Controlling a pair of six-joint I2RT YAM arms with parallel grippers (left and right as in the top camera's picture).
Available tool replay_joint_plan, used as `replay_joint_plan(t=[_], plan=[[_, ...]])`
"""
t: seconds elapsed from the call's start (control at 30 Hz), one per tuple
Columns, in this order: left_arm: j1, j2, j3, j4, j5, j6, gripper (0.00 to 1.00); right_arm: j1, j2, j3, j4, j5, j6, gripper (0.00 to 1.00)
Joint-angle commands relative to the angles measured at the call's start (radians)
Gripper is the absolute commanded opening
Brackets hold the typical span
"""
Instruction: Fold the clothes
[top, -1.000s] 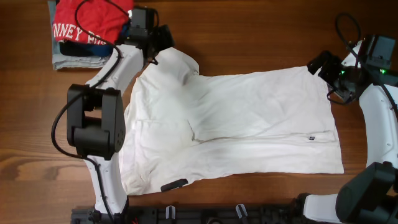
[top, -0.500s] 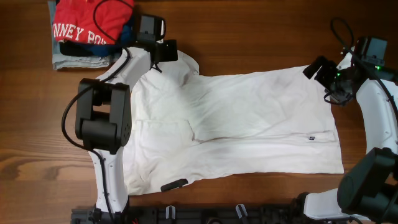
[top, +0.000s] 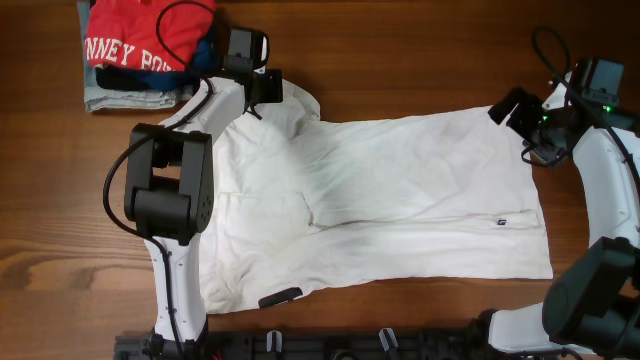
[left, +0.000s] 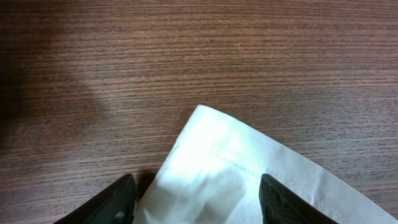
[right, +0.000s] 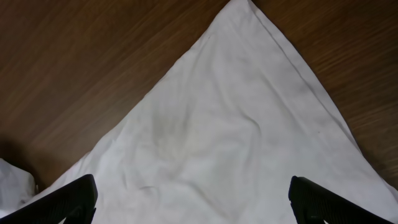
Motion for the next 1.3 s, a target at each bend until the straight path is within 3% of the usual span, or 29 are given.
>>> replay_joint_plan(t=[0.0, 0.1, 0.2, 0.27, 0.4, 0.53, 0.63, 0.77, 0.83, 0.97, 1.27], plan=[[0.002, 0.045, 0.019, 0.005, 0.011, 0.019, 0.63, 0.002, 0.013, -0.004, 0.008, 0.014, 0.001, 0.99], [0.002, 0.045, 0.019, 0.01, 0.005, 0.019, 0.59, 0.002, 0.013, -0.004, 0.037, 0.06, 0.0, 0.99], [0.002, 0.045, 0.019, 0.013, -0.011, 0.02, 0.46, 0.001, 0.013, -0.004, 0.143, 0.151, 0.001, 0.99], [0.002, 0.045, 0.019, 0.025, -0.011, 0.02, 0.32, 0.001, 0.016, -0.004, 0.232, 0.172, -0.026, 0.99], [0.002, 0.045, 0.019, 0.027, -0.011, 0.02, 0.27, -0.002, 0.065, -0.004, 0.371, 0.278, -0.129, 1.0], [0.002, 0.045, 0.019, 0.028, -0.011, 0.02, 0.24, -0.016, 0.193, -0.004, 0.418, 0.25, -0.188, 1.0], [0.002, 0.045, 0.019, 0.03, -0.011, 0.02, 0.17, -0.016, 0.296, -0.004, 0.478, 0.233, -0.235, 0.99], [0.002, 0.045, 0.019, 0.032, -0.011, 0.02, 0.15, -0.016, 0.37, -0.004, 0.562, 0.217, -0.233, 0.96], [0.002, 0.045, 0.019, 0.039, -0.011, 0.019, 0.11, -0.016, 0.377, -0.004, 0.577, 0.207, -0.232, 0.9], [0.001, 0.045, 0.019, 0.048, -0.011, 0.019, 0.15, -0.004, 0.378, -0.004, 0.587, 0.209, -0.236, 0.87], [0.001, 0.045, 0.019, 0.047, -0.011, 0.019, 0.14, 0.044, 0.435, -0.004, 0.588, 0.306, -0.232, 0.9]])
